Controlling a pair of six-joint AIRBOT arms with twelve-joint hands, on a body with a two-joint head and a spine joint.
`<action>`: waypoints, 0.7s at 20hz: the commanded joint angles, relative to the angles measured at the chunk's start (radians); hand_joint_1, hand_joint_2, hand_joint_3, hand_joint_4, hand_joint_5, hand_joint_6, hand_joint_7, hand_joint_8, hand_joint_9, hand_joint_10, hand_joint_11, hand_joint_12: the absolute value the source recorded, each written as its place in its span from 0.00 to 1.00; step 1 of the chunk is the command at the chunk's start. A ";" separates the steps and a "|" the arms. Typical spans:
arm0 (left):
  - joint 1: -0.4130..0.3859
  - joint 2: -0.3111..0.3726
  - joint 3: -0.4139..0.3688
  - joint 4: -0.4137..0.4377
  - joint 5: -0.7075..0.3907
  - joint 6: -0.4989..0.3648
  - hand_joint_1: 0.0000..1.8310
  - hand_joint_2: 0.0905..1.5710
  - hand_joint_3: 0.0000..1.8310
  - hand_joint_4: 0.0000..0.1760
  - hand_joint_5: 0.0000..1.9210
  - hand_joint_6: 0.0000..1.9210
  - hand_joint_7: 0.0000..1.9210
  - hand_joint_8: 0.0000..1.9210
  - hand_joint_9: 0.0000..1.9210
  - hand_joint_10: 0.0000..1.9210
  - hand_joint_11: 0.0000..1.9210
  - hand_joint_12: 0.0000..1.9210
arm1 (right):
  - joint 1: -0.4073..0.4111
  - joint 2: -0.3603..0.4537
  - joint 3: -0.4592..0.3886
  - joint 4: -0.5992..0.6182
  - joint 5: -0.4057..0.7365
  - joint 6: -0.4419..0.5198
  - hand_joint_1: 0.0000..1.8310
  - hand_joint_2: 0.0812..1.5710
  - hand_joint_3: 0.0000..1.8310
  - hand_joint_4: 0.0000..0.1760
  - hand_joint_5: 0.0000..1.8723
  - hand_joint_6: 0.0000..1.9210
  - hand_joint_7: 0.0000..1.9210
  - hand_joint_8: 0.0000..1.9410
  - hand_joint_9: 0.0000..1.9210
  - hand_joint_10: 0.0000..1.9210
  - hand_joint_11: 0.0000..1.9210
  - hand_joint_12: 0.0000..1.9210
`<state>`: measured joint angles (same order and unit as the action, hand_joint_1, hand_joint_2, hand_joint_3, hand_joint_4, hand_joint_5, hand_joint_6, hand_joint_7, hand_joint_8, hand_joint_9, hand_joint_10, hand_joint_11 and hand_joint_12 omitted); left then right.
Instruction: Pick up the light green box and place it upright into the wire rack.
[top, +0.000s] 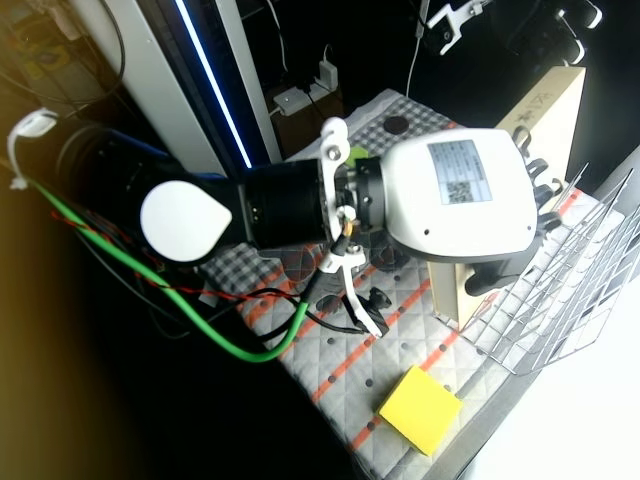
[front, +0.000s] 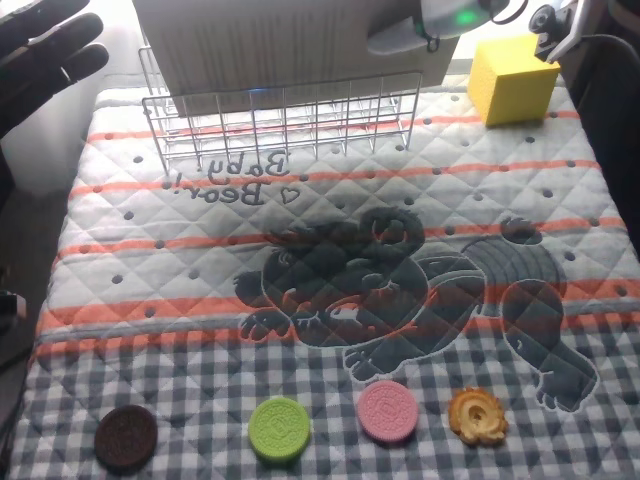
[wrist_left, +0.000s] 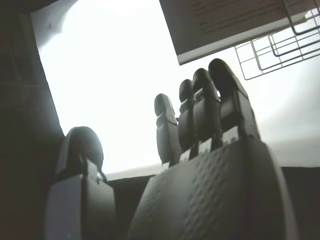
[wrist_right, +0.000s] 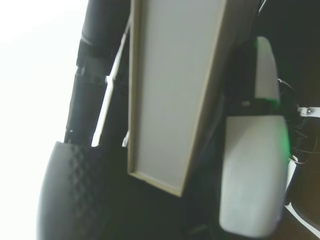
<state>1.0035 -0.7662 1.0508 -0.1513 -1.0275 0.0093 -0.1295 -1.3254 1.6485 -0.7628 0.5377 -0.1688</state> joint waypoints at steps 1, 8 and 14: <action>-0.010 -0.002 0.004 -0.019 -0.124 -0.009 0.32 0.61 0.00 0.66 0.22 0.00 0.16 0.00 0.15 0.00 0.00 0.37 | 0.005 0.002 0.001 0.041 0.089 0.005 0.38 0.64 0.00 0.00 0.20 0.01 0.36 0.00 0.45 0.00 0.28 0.57; -0.010 -0.003 0.005 -0.018 -0.125 -0.009 0.31 0.61 0.00 0.60 0.23 0.00 0.16 0.00 0.15 0.00 0.00 0.38 | 0.001 0.013 -0.002 0.083 0.114 0.005 0.17 0.57 0.00 0.64 0.00 0.00 0.02 0.00 0.04 0.00 0.00 0.28; -0.001 -0.001 0.000 -0.028 -0.148 -0.009 0.33 0.59 0.00 0.72 0.23 0.00 0.17 0.00 0.16 0.00 0.00 0.39 | -0.064 0.135 -0.064 0.234 0.233 0.004 0.21 0.53 0.00 0.86 0.00 0.00 0.00 0.00 0.00 0.00 0.00 0.00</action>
<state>1.0153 -0.7689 1.0496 -0.1635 -1.0508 0.0097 -0.2199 -1.1797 1.5719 -0.5674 0.6701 -0.1703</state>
